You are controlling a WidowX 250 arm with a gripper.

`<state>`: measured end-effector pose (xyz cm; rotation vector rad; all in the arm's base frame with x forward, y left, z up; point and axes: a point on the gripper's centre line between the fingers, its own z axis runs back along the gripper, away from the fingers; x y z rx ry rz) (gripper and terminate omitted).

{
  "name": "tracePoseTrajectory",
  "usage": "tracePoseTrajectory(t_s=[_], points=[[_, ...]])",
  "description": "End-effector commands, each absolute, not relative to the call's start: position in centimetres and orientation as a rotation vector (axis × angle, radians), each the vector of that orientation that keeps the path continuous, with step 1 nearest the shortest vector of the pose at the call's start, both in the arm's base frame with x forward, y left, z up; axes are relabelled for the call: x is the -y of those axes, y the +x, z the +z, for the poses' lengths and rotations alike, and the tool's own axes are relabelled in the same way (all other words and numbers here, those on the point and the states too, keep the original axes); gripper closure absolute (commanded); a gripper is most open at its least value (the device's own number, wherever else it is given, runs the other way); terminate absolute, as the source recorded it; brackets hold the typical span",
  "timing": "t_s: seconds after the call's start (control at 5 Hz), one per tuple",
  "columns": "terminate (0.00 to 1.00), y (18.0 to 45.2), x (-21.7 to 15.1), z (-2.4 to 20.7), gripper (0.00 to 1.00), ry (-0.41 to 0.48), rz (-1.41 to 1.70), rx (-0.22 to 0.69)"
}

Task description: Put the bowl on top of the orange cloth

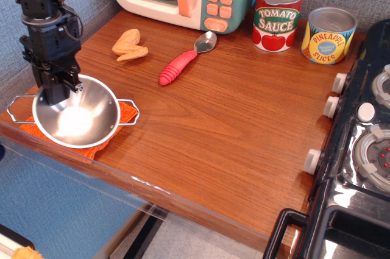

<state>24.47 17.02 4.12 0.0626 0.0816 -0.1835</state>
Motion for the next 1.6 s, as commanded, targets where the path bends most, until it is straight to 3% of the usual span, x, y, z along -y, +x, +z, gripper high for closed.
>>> tracePoseTrajectory(t_s=[0.0,0.4,0.6,1.0,1.2,1.4], points=[[0.0,25.1,-18.1,5.0,0.0,0.083,-0.133,-0.094],[0.0,26.2,-18.3,8.2,0.0,0.086,-0.188,-0.019],[0.0,26.3,-17.4,11.1,0.0,0.147,-0.189,0.051],[0.0,26.7,-16.5,11.1,0.0,0.098,-0.132,0.027],[0.0,26.6,-16.9,11.0,0.0,0.069,-0.192,-0.033],[1.0,26.6,-16.9,11.0,0.0,0.069,-0.192,-0.033]])
